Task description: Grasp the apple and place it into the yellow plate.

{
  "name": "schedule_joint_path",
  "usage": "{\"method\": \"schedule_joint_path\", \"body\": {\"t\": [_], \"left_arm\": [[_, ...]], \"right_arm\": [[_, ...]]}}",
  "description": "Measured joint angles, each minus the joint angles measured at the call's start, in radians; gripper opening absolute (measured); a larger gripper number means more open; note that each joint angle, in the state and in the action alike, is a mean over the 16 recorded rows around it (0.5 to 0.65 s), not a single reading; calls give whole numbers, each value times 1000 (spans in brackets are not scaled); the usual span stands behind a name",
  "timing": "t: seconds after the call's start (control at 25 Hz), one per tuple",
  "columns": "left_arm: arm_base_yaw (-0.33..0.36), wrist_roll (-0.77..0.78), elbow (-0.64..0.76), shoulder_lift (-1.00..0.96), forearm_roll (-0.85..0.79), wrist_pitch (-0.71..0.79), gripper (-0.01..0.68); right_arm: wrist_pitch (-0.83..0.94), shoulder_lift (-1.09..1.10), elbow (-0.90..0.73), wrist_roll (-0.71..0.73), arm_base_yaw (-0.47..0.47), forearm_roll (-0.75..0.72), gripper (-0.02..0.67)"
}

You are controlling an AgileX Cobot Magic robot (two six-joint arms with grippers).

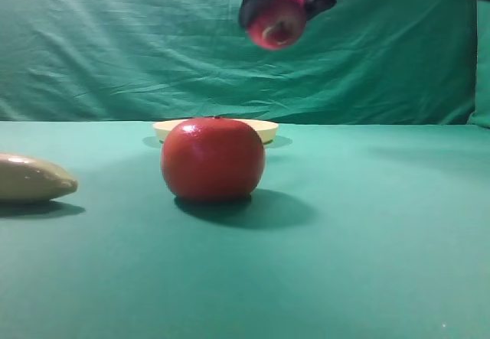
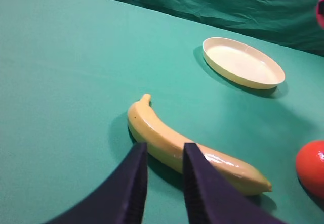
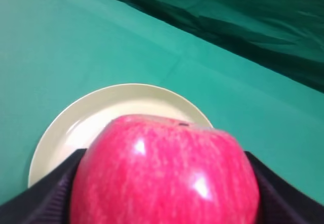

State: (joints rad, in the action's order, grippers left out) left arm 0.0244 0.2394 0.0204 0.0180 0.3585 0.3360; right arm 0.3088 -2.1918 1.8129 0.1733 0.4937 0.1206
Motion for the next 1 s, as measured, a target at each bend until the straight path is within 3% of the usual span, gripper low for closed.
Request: {"method": "schedule_joint_path", "body": {"t": [0.4, 0.56, 0.72, 1.0], "left_arm": [[0, 0, 0, 0, 0, 0, 157], [0, 0, 0, 0, 0, 0, 157], [0, 0, 0, 0, 0, 0, 157], [0, 0, 0, 0, 0, 0, 157]], "right_arm": [[-5, -31, 40, 7, 19, -23, 607], [49, 12, 52, 7, 22, -59, 608], [146, 86, 64, 3, 23, -99, 513], [381, 266, 83, -28, 23, -156, 238]]}}
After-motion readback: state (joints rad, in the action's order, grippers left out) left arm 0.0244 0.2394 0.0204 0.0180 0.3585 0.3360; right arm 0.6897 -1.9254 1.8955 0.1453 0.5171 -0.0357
